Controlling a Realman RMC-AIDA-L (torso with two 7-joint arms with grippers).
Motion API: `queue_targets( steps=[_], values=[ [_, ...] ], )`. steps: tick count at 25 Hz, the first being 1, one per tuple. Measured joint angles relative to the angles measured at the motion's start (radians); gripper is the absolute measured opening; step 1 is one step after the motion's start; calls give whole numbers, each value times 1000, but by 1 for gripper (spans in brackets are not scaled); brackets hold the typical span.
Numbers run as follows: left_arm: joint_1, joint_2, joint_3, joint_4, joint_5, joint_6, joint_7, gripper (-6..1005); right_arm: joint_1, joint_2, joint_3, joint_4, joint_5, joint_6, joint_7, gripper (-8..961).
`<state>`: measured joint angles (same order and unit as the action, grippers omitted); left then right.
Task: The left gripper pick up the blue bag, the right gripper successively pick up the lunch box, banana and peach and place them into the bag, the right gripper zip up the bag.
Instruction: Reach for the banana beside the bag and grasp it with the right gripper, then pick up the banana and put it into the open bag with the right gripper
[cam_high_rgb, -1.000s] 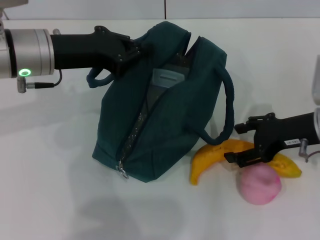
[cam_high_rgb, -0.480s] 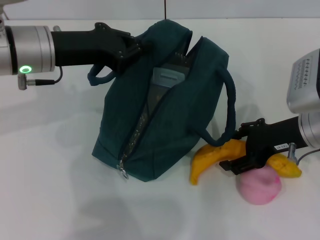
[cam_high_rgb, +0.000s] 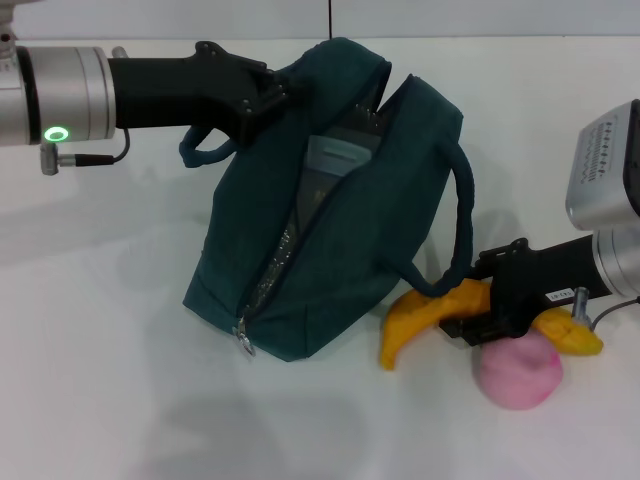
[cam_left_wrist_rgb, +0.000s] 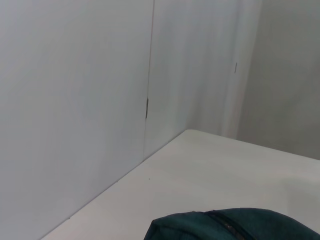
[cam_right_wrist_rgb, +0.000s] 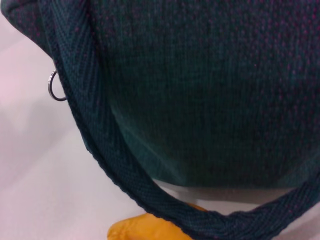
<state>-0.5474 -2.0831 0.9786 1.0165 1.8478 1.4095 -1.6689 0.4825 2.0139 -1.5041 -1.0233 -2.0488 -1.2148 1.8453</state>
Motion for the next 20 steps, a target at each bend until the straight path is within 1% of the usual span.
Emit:
queue_targets(
  steps=[1,7,10,11,14,20],
  values=[
    [0,0,0,0,0,0,0,40,0,0,0,1,0,0,0,803],
    [0,0,-4,-1,1,0,1,40,11,0,3,20,1,5,1,694],
    [-1,0,-4,-1,1,-1,1,40,10,0,13,25,5,24,1,563],
    [-1,1,-5,-1,1,-1,1,40,6,0,22,25,5,31,1,549],
    [-2,1,-5,-1,1,-2,6,40,-14,0,65,16,11,33,2,507],
    [5,3,-11,-2,-4,-2,11,40,-110,-1,207,-27,80,17,-10,424]
  ],
)
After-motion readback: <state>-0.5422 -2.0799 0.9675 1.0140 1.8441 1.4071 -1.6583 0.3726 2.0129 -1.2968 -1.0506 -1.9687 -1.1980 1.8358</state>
